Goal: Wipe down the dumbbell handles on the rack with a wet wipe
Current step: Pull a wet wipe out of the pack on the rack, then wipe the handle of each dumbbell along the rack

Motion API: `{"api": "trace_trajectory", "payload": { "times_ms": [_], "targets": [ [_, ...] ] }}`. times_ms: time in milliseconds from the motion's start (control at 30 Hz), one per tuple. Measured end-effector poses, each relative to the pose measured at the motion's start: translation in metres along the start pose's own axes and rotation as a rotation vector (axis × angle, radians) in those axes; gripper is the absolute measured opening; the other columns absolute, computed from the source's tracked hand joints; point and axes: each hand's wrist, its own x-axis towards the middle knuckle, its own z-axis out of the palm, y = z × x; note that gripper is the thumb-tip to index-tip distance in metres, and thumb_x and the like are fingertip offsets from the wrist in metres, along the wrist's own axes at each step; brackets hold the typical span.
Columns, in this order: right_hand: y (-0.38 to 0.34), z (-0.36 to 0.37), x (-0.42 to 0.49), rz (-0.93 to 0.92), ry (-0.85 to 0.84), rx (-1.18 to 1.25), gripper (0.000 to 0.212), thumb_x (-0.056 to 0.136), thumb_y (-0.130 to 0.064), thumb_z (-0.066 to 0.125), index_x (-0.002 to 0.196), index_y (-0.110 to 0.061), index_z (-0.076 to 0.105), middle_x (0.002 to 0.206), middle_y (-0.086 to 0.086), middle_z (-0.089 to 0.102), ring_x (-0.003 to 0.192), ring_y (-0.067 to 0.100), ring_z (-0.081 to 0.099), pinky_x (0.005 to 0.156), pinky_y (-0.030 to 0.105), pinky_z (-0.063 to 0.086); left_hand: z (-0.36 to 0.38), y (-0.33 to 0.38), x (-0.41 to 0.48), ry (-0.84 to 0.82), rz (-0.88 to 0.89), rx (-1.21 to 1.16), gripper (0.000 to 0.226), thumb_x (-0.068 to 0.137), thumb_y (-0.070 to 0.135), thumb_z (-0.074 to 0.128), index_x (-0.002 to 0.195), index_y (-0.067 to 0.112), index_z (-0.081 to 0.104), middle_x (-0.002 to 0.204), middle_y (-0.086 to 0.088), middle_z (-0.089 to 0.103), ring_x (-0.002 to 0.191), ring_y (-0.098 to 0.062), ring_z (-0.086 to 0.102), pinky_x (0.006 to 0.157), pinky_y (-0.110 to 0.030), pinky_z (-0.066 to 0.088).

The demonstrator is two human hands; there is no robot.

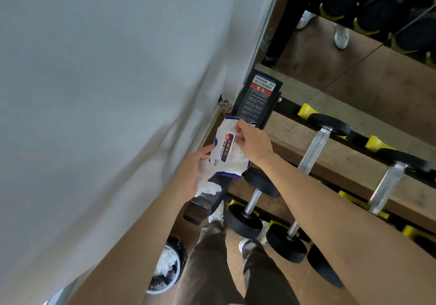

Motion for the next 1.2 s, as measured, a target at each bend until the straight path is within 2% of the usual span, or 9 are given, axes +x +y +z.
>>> {"api": "trace_trajectory", "payload": {
  "times_ms": [67,233,367,467,567,733,800,1033,1200],
  "targets": [
    [0.001,-0.004,0.000,0.035,-0.052,0.072,0.018,0.100,-0.027,0.057,0.115,-0.021,0.050,0.110,0.003,0.070,0.093,0.022,0.071,0.080,0.032,0.059,0.011,-0.004,0.001,-0.013,0.006,0.120,0.036,0.096,0.021,0.050,0.127,0.027,0.067,0.116,0.003,0.063,0.095,-0.015,0.061,0.076,-0.029,0.050],
    [0.012,-0.012,-0.019,0.032,-0.113,0.262,0.035,0.104,-0.019,0.049,0.138,-0.026,0.051,0.125,0.001,0.066,0.108,0.015,0.066,0.087,0.026,0.054,0.026,-0.028,0.025,-0.011,0.117,0.515,0.044,0.103,0.030,0.042,0.146,0.027,0.051,0.142,-0.006,0.058,0.125,-0.027,0.059,0.105,-0.040,0.049],
    [0.012,-0.011,-0.041,-0.127,-0.164,-0.067,0.043,0.105,-0.022,0.043,0.147,-0.031,0.046,0.110,0.002,0.067,0.095,0.018,0.063,0.079,0.028,0.056,0.023,-0.036,0.044,-0.038,0.198,0.814,0.056,0.105,0.013,0.045,0.157,0.005,0.025,0.138,-0.017,0.058,0.105,-0.033,0.067,0.096,-0.042,0.054],
    [0.003,-0.011,-0.054,-0.046,-0.283,-0.248,0.047,0.106,-0.032,0.041,0.151,-0.041,0.033,0.114,-0.001,0.069,0.077,0.015,0.063,0.066,0.025,0.057,0.026,-0.033,0.048,-0.004,0.130,0.686,0.054,0.103,0.044,0.042,0.143,0.008,0.052,0.123,-0.014,0.067,0.107,-0.032,0.066,0.099,-0.044,0.052],
    [-0.010,-0.016,-0.047,0.038,-0.326,-0.254,0.044,0.105,-0.033,0.041,0.148,-0.040,0.042,0.126,0.000,0.065,0.089,0.018,0.066,0.068,0.028,0.057,0.026,-0.024,0.047,-0.024,0.083,0.487,0.048,0.096,0.051,0.053,0.118,0.012,0.069,0.113,-0.007,0.068,0.105,-0.025,0.063,0.103,-0.044,0.050],
    [-0.025,-0.034,-0.058,0.372,-0.439,0.825,0.037,0.095,0.000,0.052,0.103,-0.028,0.074,0.131,0.016,0.063,0.115,0.033,0.062,0.105,0.047,0.049,0.012,-0.007,0.021,-0.145,0.040,0.265,0.034,0.074,0.026,0.065,0.101,0.007,0.067,0.106,-0.016,0.065,0.093,-0.027,0.064,0.083,-0.041,0.055],
    [-0.024,-0.032,-0.078,0.325,-0.521,1.124,0.043,0.099,0.008,0.043,0.115,-0.024,0.067,0.126,0.016,0.066,0.118,0.028,0.064,0.109,0.049,0.045,0.008,-0.001,0.009,-0.212,0.105,0.190,0.030,0.079,0.024,0.068,0.104,0.006,0.071,0.106,-0.017,0.065,0.096,-0.028,0.064,0.076,-0.037,0.056],
    [-0.045,-0.043,-0.125,0.280,-0.459,1.213,0.026,0.093,-0.014,0.066,0.118,-0.011,0.069,0.114,0.005,0.073,0.106,0.018,0.066,0.093,0.026,0.051,0.014,0.020,-0.023,-0.267,0.342,0.130,0.030,0.105,0.025,0.051,0.096,0.023,0.079,0.123,-0.010,0.069,0.106,-0.028,0.064,0.071,-0.036,0.058],
    [-0.044,-0.055,-0.146,0.336,-0.168,1.323,0.042,0.085,-0.035,0.076,0.106,0.001,0.072,0.102,0.030,0.067,0.086,0.028,0.060,0.080,0.042,0.048,0.029,0.025,-0.025,-0.102,0.503,0.305,0.031,0.104,0.027,0.052,0.087,0.023,0.078,0.108,-0.011,0.074,0.096,-0.028,0.069,0.073,-0.041,0.059]
  ]
}}
